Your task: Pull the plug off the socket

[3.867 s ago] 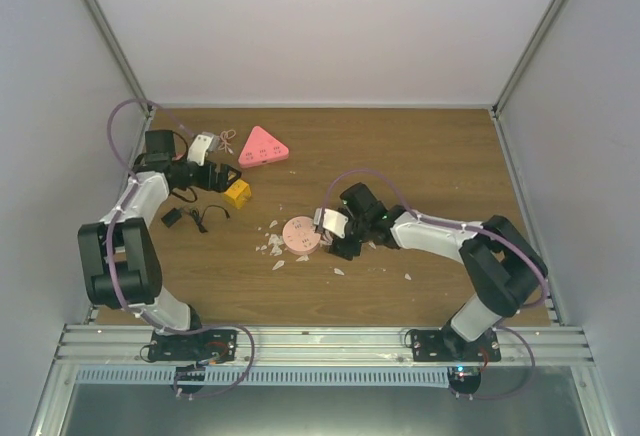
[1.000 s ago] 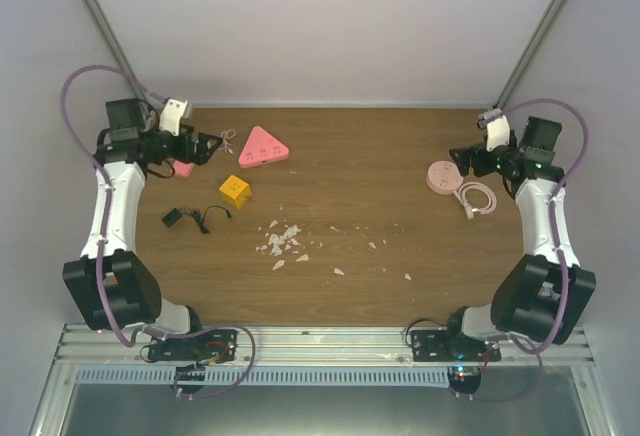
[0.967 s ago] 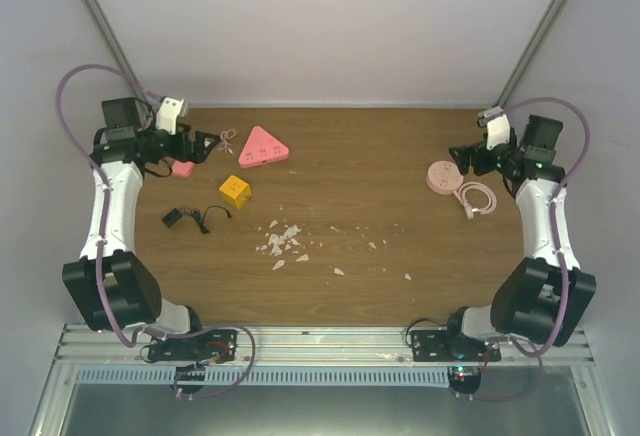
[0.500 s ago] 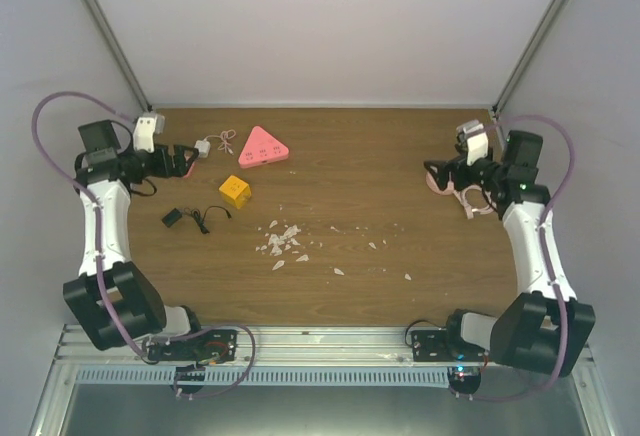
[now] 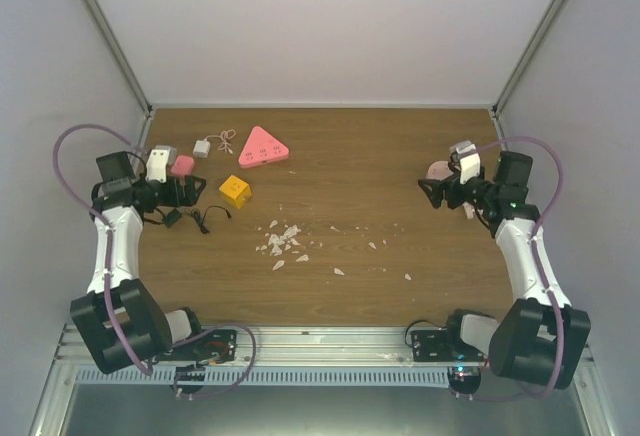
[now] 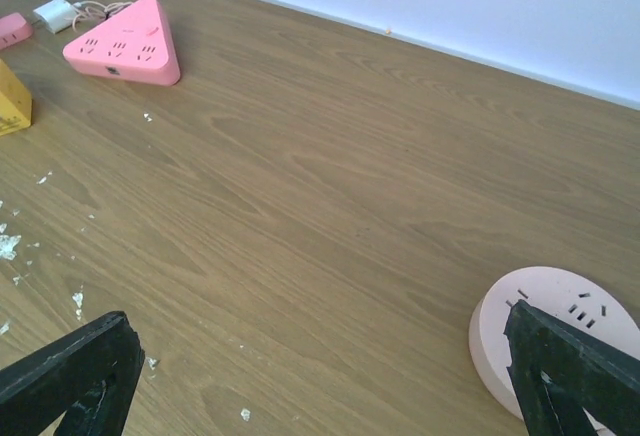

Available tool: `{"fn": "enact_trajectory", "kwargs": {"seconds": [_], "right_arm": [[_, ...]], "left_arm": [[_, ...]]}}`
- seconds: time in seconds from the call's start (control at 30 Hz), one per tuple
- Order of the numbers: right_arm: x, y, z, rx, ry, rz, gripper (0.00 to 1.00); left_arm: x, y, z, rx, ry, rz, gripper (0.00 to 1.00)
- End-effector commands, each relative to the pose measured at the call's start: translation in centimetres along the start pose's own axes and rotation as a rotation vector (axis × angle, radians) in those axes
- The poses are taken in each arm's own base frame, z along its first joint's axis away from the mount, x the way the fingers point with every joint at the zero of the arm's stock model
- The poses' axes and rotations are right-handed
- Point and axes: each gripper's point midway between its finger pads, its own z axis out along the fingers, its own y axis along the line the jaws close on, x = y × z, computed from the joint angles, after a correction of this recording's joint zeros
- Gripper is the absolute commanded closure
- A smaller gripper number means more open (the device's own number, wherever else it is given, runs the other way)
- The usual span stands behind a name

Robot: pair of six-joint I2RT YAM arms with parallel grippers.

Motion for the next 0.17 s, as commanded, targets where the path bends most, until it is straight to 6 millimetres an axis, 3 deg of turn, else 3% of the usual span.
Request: {"fn": "enact_trajectory", "kwargs": {"seconds": [0.0, 0.13], "right_arm": [[-0.29, 0.38, 0.04, -0.009, -0.029, -0.042, 0.0], [0.03, 0.3, 0.11, -0.004, -0.024, -0.046, 0.0]], "left_arm": [[-1.07, 0.56, -0.27, -0.039, -0.068, 0.049, 0.01], [-0.86, 0.39, 0.18, -0.02, -0.077, 0.031, 0.01]]}}
